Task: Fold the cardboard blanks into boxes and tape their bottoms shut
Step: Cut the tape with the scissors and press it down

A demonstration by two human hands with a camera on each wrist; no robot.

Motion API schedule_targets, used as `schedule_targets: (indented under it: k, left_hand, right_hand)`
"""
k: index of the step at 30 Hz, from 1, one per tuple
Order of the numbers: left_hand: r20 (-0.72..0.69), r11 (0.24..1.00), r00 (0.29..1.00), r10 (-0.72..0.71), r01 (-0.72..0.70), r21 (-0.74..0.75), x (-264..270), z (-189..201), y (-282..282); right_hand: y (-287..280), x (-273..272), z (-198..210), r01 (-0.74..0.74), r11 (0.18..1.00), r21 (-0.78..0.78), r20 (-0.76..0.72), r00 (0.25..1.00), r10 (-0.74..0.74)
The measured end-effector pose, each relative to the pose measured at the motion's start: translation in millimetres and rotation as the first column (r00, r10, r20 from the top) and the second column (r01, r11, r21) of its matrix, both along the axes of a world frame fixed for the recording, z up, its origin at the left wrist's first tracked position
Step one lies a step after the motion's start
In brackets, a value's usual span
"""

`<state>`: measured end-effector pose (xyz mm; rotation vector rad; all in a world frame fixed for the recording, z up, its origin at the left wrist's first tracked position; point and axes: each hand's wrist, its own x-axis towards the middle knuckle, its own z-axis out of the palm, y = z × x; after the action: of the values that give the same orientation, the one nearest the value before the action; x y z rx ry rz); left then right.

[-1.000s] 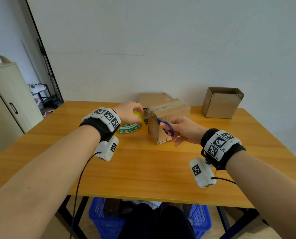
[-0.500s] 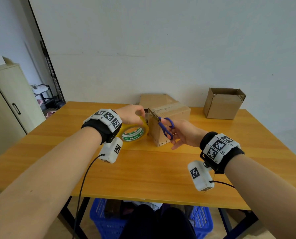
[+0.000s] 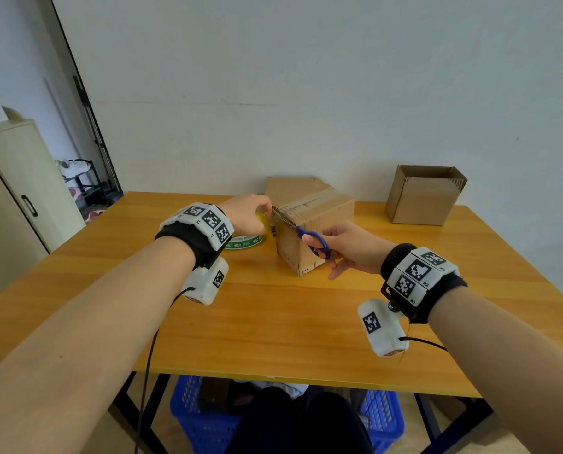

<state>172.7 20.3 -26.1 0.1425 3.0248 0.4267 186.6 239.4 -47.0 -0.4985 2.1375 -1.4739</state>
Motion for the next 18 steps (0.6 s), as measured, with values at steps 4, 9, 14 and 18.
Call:
schedule_targets:
  k: [4,9,14,18]
  left_hand:
    - [-0.012,0.998,1.000,-0.003,0.002,-0.067,3.8,5.6,1.4]
    - [0.010,1.000,1.000,-0.016,0.016,-0.026,6.3,6.5,2.6]
    - [0.088,0.989,0.995,-0.052,0.039,0.145,4.3,4.3,0.5]
    - [0.144,0.972,0.989,-0.011,-0.024,0.232,2.6,-2.0,-3.9]
  right_hand:
    - [-1.3,0.5,1.0,-0.005,1.000,0.016,-0.003,1.000,0.006]
    - [-1.2,1.0,2.0,-0.018,1.000,0.014,-0.001,1.000,0.018]
    - [-2.0,1.9,-2.2,0.004,1.000,-0.015,0.132,0.991,-0.002]
    - [-2.6,3.8,-3.9,-0.009,1.000,-0.008,0.198,0.980,0.011]
